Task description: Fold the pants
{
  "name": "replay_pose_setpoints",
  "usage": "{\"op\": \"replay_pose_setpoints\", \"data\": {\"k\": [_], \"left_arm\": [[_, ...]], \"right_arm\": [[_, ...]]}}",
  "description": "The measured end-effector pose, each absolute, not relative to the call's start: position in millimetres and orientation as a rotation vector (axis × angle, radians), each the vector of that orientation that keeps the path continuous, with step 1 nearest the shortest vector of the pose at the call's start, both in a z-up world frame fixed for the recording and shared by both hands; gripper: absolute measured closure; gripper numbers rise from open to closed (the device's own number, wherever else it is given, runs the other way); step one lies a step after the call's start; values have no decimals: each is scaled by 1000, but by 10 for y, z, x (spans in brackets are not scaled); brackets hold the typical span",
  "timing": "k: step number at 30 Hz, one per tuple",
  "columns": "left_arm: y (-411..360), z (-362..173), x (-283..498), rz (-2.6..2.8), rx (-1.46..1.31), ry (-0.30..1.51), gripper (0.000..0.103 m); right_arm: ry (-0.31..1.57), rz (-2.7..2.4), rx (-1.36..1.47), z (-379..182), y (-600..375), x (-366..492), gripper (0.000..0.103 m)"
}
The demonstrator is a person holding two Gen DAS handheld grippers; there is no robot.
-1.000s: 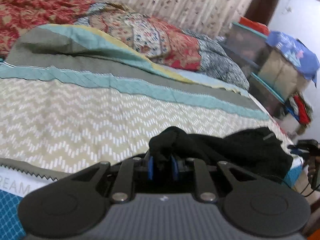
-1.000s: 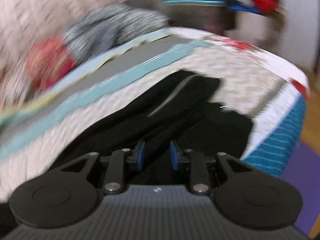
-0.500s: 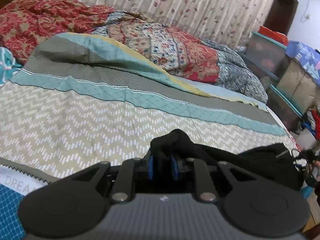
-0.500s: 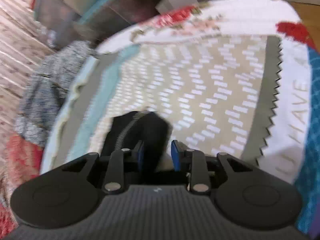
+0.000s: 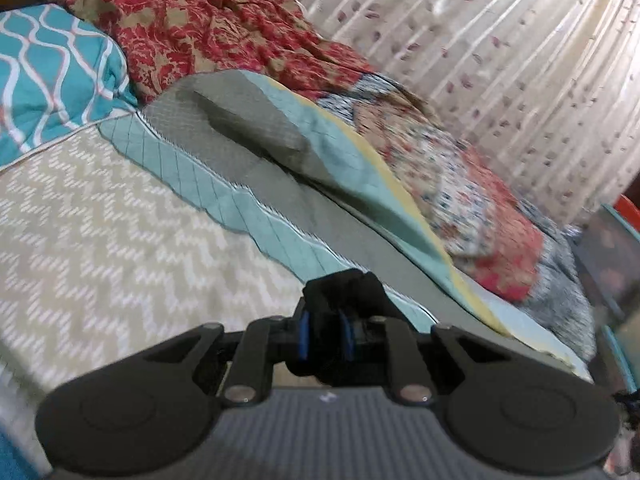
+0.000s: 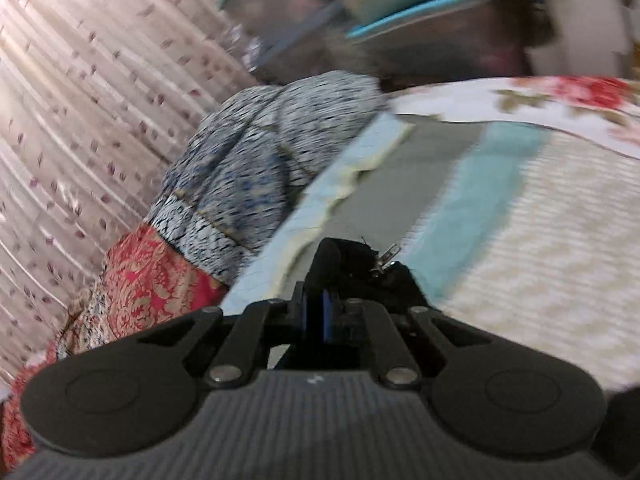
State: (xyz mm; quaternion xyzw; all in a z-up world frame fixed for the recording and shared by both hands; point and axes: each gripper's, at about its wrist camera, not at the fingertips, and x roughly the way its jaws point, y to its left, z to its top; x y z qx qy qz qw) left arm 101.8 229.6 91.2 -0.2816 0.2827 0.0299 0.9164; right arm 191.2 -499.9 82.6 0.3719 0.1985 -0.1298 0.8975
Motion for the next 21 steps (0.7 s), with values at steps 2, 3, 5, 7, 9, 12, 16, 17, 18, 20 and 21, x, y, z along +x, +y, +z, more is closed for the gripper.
{"op": "replay_pose_setpoints", "data": {"k": [2, 3, 5, 7, 9, 12, 16, 17, 18, 20, 21], "left_arm": [[2303, 746, 1270, 115, -570, 567, 89], [2298, 656, 1376, 142, -563, 562, 88], [2289, 451, 1582, 196, -516, 614, 81], [2319, 362, 1614, 250, -482, 664, 76], [2450, 424, 1437, 216, -518, 637, 74], [2671, 526, 1073, 255, -534, 611, 67], [2908, 460, 697, 217, -630, 688, 62], [2921, 410, 611, 193, -659, 713, 62], [2912, 357, 557, 178, -665, 733, 62], [2821, 227, 448, 159, -639, 797, 62], [2764, 150, 408, 147, -639, 832, 62]], "right_arm": [[426, -307, 765, 718, -4876, 2239, 92], [449, -312, 765, 588, -4809, 2413, 88], [532, -357, 762, 398, -4716, 2599, 74], [563, -369, 754, 271, -4596, 2564, 71], [573, -279, 701, 220, -4489, 2437, 71], [593, -225, 647, 138, -4437, 2164, 71], [630, -228, 661, -51, -4624, 1896, 71], [637, -251, 676, -103, -4683, 1857, 71], [644, -268, 701, -140, -4726, 1840, 71], [661, -289, 780, -270, -4829, 1789, 71], [669, -296, 811, -333, -4848, 1814, 70]]}}
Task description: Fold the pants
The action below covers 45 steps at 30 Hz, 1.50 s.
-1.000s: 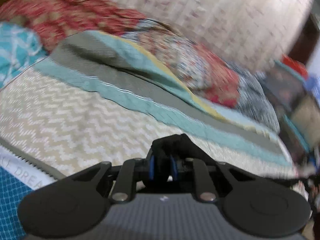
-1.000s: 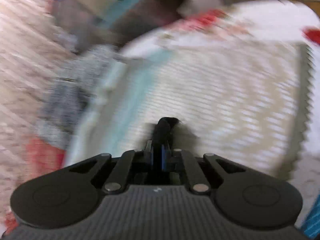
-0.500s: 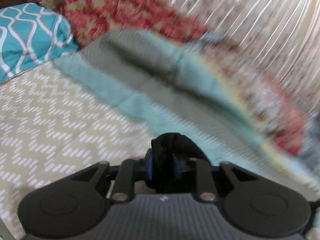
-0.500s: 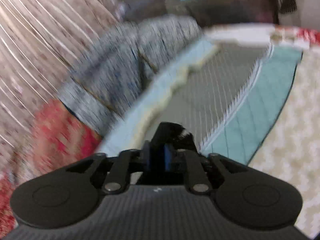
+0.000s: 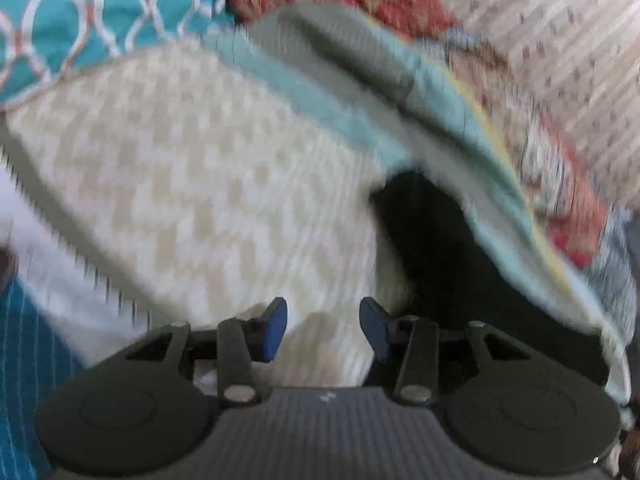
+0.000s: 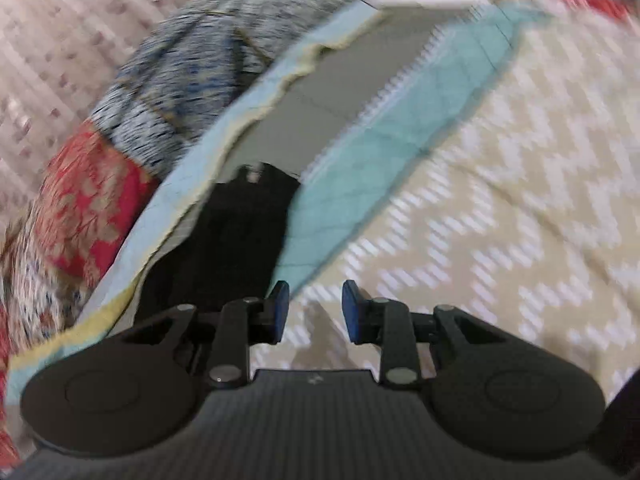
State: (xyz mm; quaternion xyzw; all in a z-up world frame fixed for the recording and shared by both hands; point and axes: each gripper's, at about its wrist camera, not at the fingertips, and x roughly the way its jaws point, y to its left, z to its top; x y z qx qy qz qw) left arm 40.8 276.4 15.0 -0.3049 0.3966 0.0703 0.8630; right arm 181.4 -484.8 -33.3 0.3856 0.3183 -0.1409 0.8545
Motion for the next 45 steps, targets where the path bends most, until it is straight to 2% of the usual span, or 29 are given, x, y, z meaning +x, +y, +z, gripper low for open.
{"op": "replay_pose_setpoints", "data": {"k": [2, 6, 8, 10, 11, 12, 17, 20, 22, 23, 26, 28, 31, 32, 33, 36, 38, 39, 41, 42, 43, 44, 45], "left_arm": [[2631, 81, 290, 112, -638, 847, 59], [2335, 165, 239, 63, -608, 848, 19], [2093, 142, 283, 36, -556, 882, 31], [1767, 160, 335, 50, -332, 905, 64], [1623, 204, 347, 41, -219, 901, 69], [1568, 256, 349, 30, -188, 899, 86], [1708, 643, 165, 243, -36, 865, 87], [1914, 658, 66, 263, -129, 938, 78], [1956, 670, 31, 235, -134, 959, 56], [1981, 707, 23, 203, -142, 959, 50], [2161, 978, 17, 160, -197, 829, 42], [2359, 1174, 161, 213, -236, 713, 29], [2494, 1224, 681, 234, -168, 632, 25], [2514, 1149, 918, 201, -160, 655, 24], [2517, 1040, 1136, 180, -167, 681, 21], [2500, 660, 1721, 139, -189, 778, 20], [2408, 482, 1938, 86, -203, 816, 18], [2355, 394, 1964, 63, -203, 819, 13], [2241, 304, 2041, 43, -171, 819, 12], [2164, 253, 2055, 36, -150, 824, 19], [2115, 217, 2065, 24, -128, 833, 41], [2065, 167, 2087, 17, -98, 853, 53], [2038, 154, 2103, 22, -66, 865, 73]], "right_arm": [[655, -304, 843, -376, -4825, 1877, 71], [636, -298, 836, -366, -4706, 2019, 70], [636, -284, 845, -384, -4631, 2137, 70], [646, -283, 806, -373, -4522, 2290, 73], [660, -283, 765, -344, -4459, 2360, 92], [684, -283, 719, -318, -4407, 2400, 100], [509, -385, 544, 65, -4458, 2141, 101], [536, -557, 394, 94, -4602, 2038, 101], [581, -622, 358, 14, -4800, 1972, 97], [608, -629, 390, -15, -4906, 1933, 95], [575, -591, 493, 49, -5109, 1773, 95], [589, -516, 495, 160, -5090, 1846, 92], [611, -384, 515, 339, -4901, 2114, 75], [623, -334, 515, 382, -4812, 2228, 63], [635, -298, 505, 414, -4697, 2349, 56], [671, -272, 467, 452, -4383, 2783, 56], [712, -269, 479, 390, -4276, 3072, 56], [733, -278, 491, 347, -4235, 3204, 56], [756, -315, 503, 258, -4147, 3442, 56], [768, -333, 498, 205, -4112, 3548, 56], [787, -355, 492, 141, -4076, 3671, 56], [809, -372, 493, 77, -4058, 3763, 56], [831, -378, 498, -3, -4035, 3838, 55]]}}
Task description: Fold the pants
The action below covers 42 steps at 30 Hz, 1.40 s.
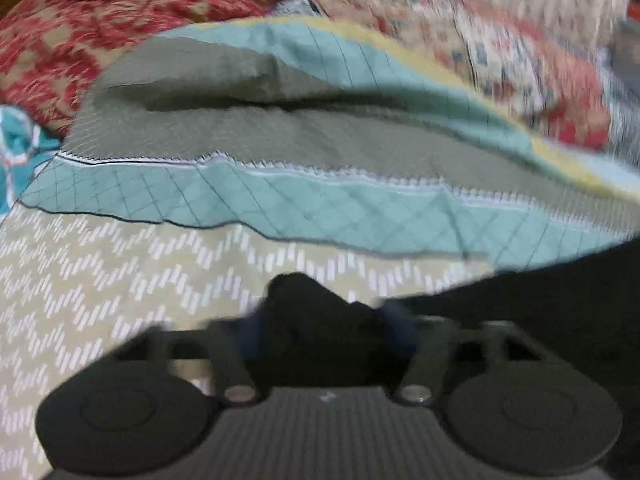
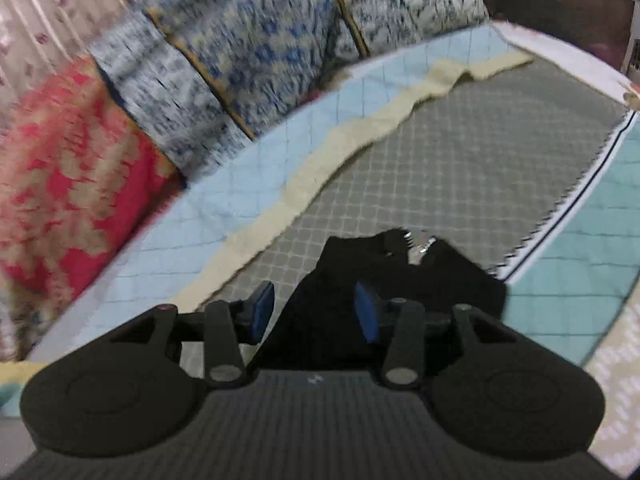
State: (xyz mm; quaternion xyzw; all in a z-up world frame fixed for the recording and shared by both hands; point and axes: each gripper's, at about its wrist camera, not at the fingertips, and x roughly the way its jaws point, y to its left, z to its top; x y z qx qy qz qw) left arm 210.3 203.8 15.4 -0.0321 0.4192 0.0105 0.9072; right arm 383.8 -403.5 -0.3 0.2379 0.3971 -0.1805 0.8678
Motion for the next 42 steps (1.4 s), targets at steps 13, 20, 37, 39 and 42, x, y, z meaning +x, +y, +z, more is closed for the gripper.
{"op": "replay_pose_setpoints", "data": {"k": [13, 20, 37, 39, 42], "left_arm": [[2028, 1108, 1416, 34, -160, 586, 89], [1993, 1435, 415, -14, -219, 504, 89], [1703, 551, -1615, 43, -365, 719, 88], [1741, 500, -1654, 74, -356, 789, 87], [1997, 630, -1832, 78, -447, 760, 82]], "right_arm": [[583, -290, 738, 594, -4670, 2858, 97], [463, -158, 959, 866, -5207, 1383, 98], [565, -419, 1018, -277, -5702, -1003, 98], [572, -546, 917, -260, -5648, -991, 94], [515, -588, 945, -138, -5692, -1058, 70]]}}
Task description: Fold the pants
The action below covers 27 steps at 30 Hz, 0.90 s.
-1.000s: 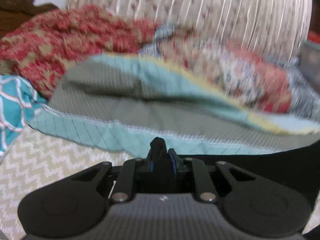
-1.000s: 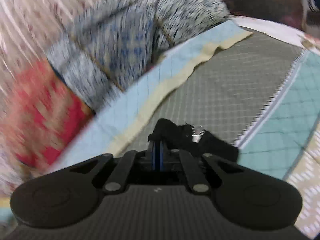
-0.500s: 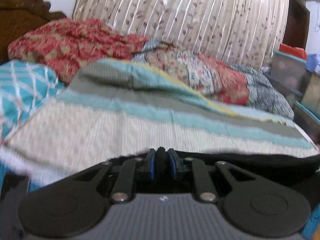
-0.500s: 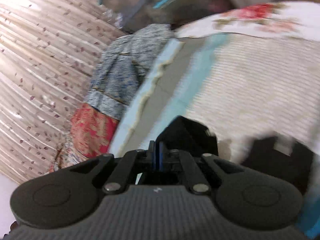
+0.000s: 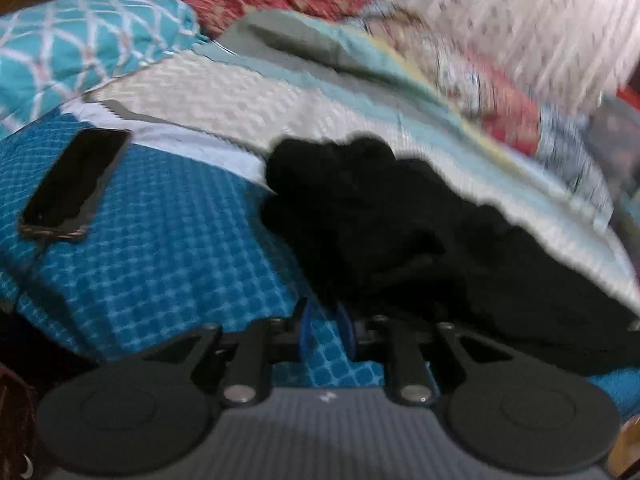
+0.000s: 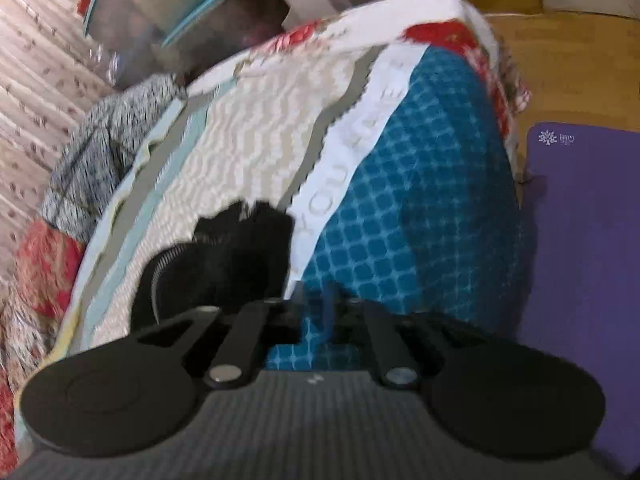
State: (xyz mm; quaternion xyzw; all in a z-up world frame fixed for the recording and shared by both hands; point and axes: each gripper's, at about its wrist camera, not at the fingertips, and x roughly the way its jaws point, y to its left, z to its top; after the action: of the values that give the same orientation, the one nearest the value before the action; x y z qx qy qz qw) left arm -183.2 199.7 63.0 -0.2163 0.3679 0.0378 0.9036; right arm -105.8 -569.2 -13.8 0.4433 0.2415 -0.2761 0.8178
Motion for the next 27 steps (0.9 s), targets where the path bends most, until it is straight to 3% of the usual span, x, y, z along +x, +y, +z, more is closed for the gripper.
{"op": "replay_pose_setpoints", "data": {"k": [2, 5, 6, 8, 9, 10, 11, 18, 22, 27], "left_arm": [[2274, 785, -1849, 107, -521, 711, 64], [2591, 971, -1610, 154, -551, 665, 60], [2664, 1011, -1450, 155, -549, 674, 54], [2738, 1056, -1089, 113, -524, 677, 39], [2743, 1044, -897, 95, -504, 680, 23], [2754, 1002, -661, 80, -485, 693, 14], [2758, 948, -446, 65, -471, 717, 13], [2348, 411, 362, -217, -388, 1005, 17], [1986, 482, 164, -212, -190, 932, 62], [2269, 884, -475, -14, -309, 636, 71]], "right_arm": [[431, -597, 879, 54, -5643, -1090, 70], [396, -454, 756, 355, -5395, -935, 70], [400, -365, 730, 456, -5237, -823, 70], [435, -205, 675, 580, -4894, -638, 70], [467, -127, 640, 620, -4662, -533, 70], [502, -51, 604, 638, -4376, -406, 70], [535, 13, 580, 626, -4119, -313, 70], [840, 328, 444, 72, -2344, 92, 70], [948, 353, 359, -166, -1888, 260, 70], [926, 364, 356, -134, -1920, 229, 73]]}}
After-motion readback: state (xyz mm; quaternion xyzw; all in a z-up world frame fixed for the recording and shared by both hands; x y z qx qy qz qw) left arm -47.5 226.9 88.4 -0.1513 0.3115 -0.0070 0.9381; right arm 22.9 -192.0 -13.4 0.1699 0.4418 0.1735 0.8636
